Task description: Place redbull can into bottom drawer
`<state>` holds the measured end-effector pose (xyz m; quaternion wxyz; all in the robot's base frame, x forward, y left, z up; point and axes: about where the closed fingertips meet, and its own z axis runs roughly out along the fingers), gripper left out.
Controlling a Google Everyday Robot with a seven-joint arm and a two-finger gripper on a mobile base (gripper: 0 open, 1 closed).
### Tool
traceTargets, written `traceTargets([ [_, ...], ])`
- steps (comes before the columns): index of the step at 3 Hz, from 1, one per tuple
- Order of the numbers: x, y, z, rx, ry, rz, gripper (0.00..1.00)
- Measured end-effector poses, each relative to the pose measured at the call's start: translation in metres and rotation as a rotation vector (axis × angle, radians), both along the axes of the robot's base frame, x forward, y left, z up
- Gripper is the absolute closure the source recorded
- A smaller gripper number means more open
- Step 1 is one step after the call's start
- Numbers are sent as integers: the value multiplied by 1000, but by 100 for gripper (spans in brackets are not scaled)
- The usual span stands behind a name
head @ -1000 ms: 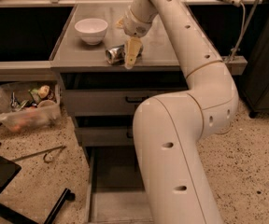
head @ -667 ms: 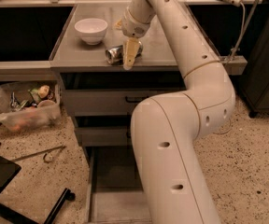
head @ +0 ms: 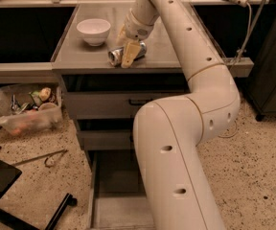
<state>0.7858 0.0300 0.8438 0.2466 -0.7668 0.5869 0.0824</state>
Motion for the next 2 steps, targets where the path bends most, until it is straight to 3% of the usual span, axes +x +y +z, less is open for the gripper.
traceTargets([
  [1, 0, 0, 0, 0, 0, 0, 65],
  [2, -5, 3, 29, 56, -25, -29, 88],
])
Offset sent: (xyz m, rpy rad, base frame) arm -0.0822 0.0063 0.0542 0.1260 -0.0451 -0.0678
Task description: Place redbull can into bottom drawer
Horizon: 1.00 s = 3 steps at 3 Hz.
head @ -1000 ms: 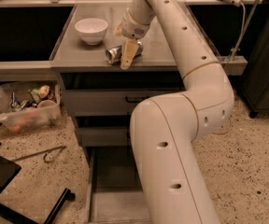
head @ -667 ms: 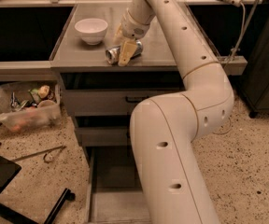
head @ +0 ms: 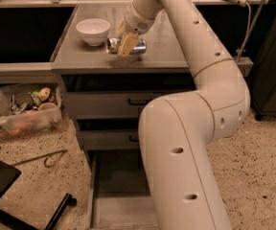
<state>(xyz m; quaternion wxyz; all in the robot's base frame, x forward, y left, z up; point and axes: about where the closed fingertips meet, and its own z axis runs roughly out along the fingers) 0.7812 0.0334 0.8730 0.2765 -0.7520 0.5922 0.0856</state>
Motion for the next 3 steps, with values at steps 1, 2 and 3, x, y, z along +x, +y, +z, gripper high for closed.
traceTargets([
  [1, -13, 7, 57, 97, -74, -56, 100],
  [2, -43, 11, 133, 213, -210, -91, 100],
  [3, -105, -10, 156, 332, -247, -127, 100],
])
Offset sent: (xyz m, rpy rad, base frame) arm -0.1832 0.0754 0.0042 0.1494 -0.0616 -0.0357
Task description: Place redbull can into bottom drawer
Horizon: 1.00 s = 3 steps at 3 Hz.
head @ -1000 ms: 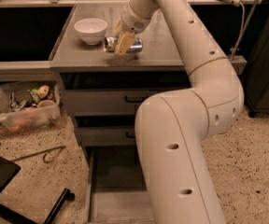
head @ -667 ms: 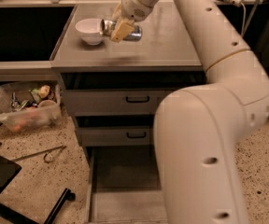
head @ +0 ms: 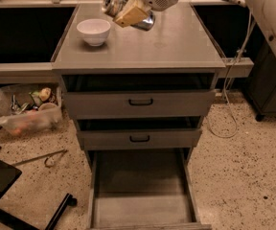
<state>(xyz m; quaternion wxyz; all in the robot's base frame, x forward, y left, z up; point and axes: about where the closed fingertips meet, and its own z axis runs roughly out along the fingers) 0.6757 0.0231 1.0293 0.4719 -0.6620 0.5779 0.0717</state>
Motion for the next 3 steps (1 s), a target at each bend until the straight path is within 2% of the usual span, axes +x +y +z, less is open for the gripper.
traceTargets([
  [1, 0, 1, 0, -1, 0, 1, 100],
  [2, -15, -8, -15, -14, 20, -32, 100],
  [3, -59, -31, -6, 36, 16, -144, 100],
])
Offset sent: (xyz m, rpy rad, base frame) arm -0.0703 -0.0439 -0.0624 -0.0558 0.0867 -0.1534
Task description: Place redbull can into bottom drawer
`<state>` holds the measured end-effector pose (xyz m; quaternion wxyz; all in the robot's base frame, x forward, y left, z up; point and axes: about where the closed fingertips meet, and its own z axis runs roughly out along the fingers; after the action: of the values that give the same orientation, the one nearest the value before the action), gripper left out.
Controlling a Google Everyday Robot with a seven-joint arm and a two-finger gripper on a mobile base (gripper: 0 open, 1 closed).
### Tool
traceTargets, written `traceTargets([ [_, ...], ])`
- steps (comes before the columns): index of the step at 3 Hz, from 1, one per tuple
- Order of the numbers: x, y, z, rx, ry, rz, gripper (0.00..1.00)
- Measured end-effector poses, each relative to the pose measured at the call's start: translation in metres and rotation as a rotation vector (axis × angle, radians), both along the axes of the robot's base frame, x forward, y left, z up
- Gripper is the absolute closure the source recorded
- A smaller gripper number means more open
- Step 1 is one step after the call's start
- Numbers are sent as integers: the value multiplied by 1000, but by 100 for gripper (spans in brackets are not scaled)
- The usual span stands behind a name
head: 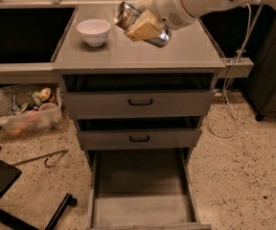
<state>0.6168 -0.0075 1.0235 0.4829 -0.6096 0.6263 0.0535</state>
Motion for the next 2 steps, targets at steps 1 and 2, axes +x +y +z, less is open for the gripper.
traceTargets([
  [1, -38, -17, -29, 35, 28, -72, 100],
  [2, -70, -11, -106, 67, 141, -63, 100],
])
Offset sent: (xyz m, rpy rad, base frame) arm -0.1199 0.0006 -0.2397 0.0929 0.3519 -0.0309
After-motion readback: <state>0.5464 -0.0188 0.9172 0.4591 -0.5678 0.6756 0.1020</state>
